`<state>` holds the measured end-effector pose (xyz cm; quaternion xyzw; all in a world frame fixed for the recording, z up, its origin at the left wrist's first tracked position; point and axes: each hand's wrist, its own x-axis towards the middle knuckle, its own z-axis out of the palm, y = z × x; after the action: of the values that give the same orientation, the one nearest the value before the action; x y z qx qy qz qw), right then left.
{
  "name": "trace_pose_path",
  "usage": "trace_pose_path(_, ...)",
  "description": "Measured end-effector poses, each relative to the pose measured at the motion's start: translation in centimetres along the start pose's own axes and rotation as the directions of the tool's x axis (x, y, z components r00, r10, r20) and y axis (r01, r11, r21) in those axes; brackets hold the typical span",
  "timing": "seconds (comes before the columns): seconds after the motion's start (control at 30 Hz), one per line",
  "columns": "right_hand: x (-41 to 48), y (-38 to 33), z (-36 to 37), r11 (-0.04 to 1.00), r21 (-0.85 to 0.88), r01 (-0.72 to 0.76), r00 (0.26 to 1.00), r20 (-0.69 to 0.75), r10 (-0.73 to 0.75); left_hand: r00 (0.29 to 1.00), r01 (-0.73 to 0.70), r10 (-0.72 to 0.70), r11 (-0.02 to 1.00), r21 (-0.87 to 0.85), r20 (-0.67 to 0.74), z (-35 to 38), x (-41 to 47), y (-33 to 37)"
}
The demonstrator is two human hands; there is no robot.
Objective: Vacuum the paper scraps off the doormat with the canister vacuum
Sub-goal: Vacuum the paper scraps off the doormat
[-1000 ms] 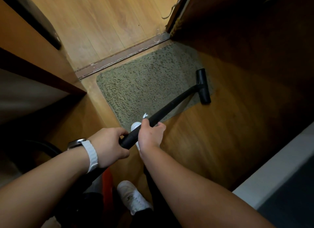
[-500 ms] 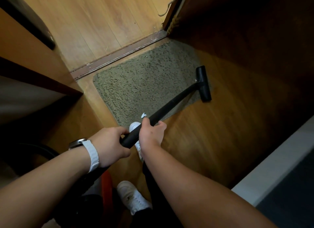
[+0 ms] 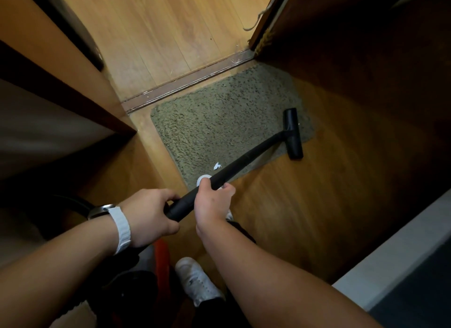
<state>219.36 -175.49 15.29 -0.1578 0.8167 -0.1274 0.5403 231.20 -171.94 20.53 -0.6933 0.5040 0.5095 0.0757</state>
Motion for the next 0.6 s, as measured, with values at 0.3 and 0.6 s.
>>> trace_pose_path(0.3,-0.3,0.7,-0.1,1.000,-0.026,-0.010,0.999,0.035,0.011,1.000,0.008,-0.008,1.000,0.017,-0.003,0.5,-0.6,-0.4)
trace_pose_path(0.6,-0.5,-0.4,-0.5,1.000,0.010,-0.003,1.000,0.031,0.002,0.999,0.018,-0.017,1.000,-0.026,0.028,-0.5,-0.4,0.6)
